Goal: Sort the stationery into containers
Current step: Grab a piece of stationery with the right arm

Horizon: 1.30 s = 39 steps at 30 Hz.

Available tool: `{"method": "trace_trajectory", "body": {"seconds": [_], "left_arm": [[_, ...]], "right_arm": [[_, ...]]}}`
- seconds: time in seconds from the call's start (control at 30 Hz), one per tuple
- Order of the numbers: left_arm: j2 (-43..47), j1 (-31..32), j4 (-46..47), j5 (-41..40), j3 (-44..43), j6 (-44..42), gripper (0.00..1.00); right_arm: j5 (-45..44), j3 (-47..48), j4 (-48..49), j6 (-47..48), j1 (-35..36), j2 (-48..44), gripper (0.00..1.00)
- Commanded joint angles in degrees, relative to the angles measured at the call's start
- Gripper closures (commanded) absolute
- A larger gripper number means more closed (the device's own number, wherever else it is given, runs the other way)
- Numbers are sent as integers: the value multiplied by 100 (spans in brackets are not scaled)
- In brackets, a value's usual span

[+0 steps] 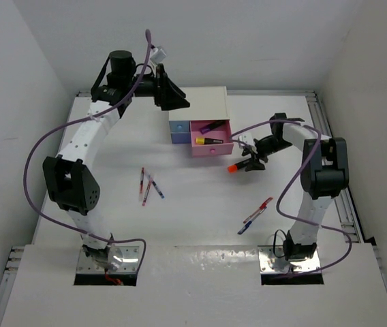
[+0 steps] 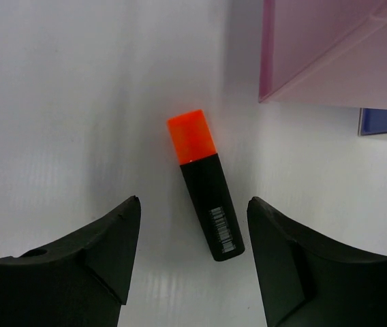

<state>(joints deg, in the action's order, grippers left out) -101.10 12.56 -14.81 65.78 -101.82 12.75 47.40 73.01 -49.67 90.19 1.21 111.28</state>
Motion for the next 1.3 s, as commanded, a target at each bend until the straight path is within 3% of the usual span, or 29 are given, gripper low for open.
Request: {"method": "trace_trajectory", "body": {"seconds": [0.0,0.17,0.53,0.73,0.87,1.27], "left_arm": [[292,-139,154,146,188,25,25],[363,-280,119,163,320,25,25],[363,-421,92,269,373,26,25],[336,-526,22,313,391,-45,25],[258,-561,31,392,356,-1,25],[161,-596,57,427,330,43,25]], "right_arm": [[42,397,186,182,63,279,38],[-46,477,353,262,142,499,39],[-644,1135,-384,639,459,850,61],[-810,1286,-587,815,512,921,64],[-995,1364,-772,982,512,965,71],[-1329,1417,-790,807,547,974,71]]}}
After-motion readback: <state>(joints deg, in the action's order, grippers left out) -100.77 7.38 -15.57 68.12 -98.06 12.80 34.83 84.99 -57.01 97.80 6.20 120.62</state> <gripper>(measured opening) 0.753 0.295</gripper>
